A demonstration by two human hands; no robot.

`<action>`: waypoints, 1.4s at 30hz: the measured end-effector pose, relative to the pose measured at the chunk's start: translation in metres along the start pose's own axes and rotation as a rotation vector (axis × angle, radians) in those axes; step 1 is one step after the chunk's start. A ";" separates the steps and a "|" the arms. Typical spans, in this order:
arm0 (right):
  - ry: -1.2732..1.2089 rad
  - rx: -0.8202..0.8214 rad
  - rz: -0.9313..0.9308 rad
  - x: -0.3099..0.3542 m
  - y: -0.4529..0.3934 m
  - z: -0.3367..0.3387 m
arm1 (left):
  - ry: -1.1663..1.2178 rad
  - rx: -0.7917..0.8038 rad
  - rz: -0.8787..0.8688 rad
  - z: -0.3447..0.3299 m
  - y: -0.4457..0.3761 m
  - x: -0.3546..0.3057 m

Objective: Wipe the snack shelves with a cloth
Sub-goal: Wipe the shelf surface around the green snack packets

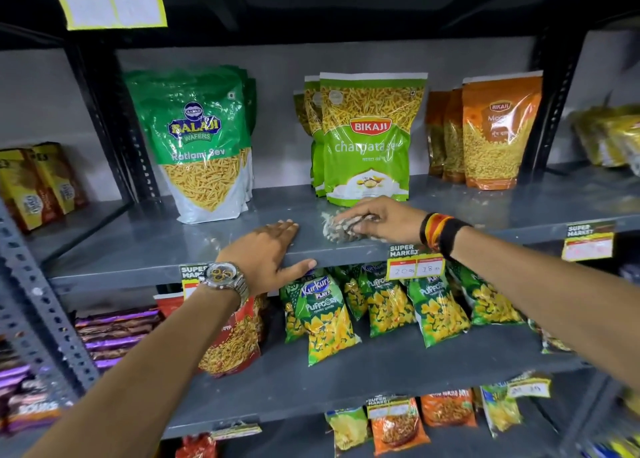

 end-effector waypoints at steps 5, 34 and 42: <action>-0.094 -0.071 -0.059 -0.014 0.002 0.030 | 0.001 -0.007 0.011 0.001 -0.001 0.002; 0.090 -0.152 -0.143 -0.087 -0.004 0.071 | 0.066 0.047 0.035 -0.014 -0.053 -0.090; -0.018 -0.088 -0.005 -0.147 -0.032 0.055 | 0.065 -0.007 0.067 -0.017 -0.057 -0.097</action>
Point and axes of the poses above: each hand's wrist, its own y-axis away from the middle knuckle, its own z-axis out of the back of the hand, x = y × z, the point moved 9 cm from there along -y, towards the middle knuckle, and after that the axes turned 11 degrees about y, right-handed, at the moved point
